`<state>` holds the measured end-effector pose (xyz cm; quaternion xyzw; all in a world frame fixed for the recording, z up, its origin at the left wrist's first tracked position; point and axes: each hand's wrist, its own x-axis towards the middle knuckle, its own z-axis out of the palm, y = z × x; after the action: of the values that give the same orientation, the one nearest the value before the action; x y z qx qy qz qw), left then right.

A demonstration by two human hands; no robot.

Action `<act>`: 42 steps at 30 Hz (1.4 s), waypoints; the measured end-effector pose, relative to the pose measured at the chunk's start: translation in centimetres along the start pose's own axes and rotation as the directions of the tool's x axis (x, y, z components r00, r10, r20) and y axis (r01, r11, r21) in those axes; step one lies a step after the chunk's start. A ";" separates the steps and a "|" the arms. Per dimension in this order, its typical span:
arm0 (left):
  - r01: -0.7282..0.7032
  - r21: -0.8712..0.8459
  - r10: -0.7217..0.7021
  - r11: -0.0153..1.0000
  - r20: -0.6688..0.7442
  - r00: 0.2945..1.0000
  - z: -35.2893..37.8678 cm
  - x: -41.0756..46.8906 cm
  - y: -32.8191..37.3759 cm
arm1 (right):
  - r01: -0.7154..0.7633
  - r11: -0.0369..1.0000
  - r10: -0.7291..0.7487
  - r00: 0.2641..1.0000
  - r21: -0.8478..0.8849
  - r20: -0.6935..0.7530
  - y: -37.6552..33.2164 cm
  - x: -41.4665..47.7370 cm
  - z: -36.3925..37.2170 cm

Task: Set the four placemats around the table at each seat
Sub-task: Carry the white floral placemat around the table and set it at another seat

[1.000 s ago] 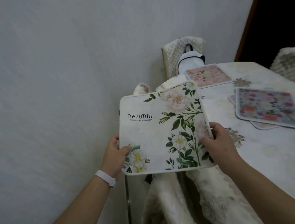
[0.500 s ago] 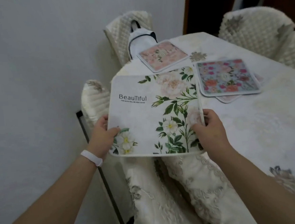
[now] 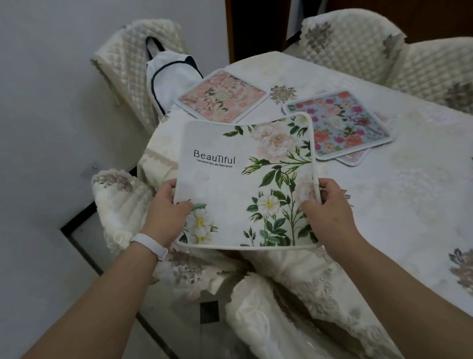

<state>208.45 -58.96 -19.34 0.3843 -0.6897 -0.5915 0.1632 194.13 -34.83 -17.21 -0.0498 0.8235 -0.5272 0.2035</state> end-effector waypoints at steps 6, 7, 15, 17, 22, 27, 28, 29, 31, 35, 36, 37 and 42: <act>0.006 -0.069 -0.002 0.998 0.065 0.998 -1.9 2.4 0.5 | -0.017 1.000 0.017 0.998 0.003 -0.053 -1.4 -0.7 1.3; 0.011 -0.078 -0.005 0.997 0.075 0.997 -1.9 2.5 0.5 | -0.019 1.000 0.020 0.998 0.007 -0.054 -1.5 -0.9 1.1; 0.010 -0.054 -0.004 0.999 0.094 0.996 -1.7 0.3 1.6 | -0.017 0.999 0.020 0.998 0.041 -0.054 -1.3 -3.1 -0.7; 0.016 -0.055 -0.011 0.998 0.093 0.996 -1.8 -0.2 1.8 | -0.018 0.999 0.019 0.999 0.039 -0.040 -1.0 -3.6 -0.9; 0.010 -0.028 -0.008 1.000 0.072 0.997 -2.1 -0.7 1.3 | -0.012 0.999 0.012 1.000 0.045 -0.009 0.0 -3.7 -0.4; 0.009 0.005 -0.010 1.000 0.105 0.994 -2.7 0.7 0.6 | -0.069 0.997 0.069 0.998 0.038 0.005 0.9 -3.4 1.5; 0.017 0.018 -0.019 1.000 0.108 0.994 -2.9 1.5 0.4 | -0.082 0.996 0.082 0.997 0.028 0.000 1.0 -3.0 2.0; 0.027 0.035 -0.031 0.999 0.112 0.993 -3.1 2.6 0.2 | -0.094 0.995 0.094 0.996 0.019 -0.005 1.0 -2.6 2.6; 0.045 0.087 -0.056 0.995 0.134 0.989 -3.3 5.1 0.0 | -0.109 0.994 0.109 0.994 0.017 -0.018 1.0 -1.5 4.1; 0.050 0.148 -0.079 0.988 0.203 0.976 -3.9 10.6 -0.7 | -0.180 0.983 0.181 0.982 0.022 -0.052 0.6 0.7 7.8; 0.050 0.168 -0.087 0.984 0.217 0.972 -4.2 12.1 -1.1 | -0.201 0.979 0.202 0.978 0.013 -0.059 0.5 1.3 8.9; 0.055 0.191 -0.099 0.980 0.226 0.969 -4.6 13.5 -1.5 | -0.220 0.976 0.219 0.973 -0.003 -0.068 0.5 1.7 9.9; 0.078 0.260 -0.155 0.962 0.291 0.944 -5.7 20.1 -4.1 | -0.270 0.960 0.261 0.958 -0.069 -0.119 0.4 4.2 14.4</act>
<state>200.62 -77.45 -26.35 0.3449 -0.7503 -0.5632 -0.0306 195.88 -48.09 -23.93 0.0817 0.8541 -0.4619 0.2249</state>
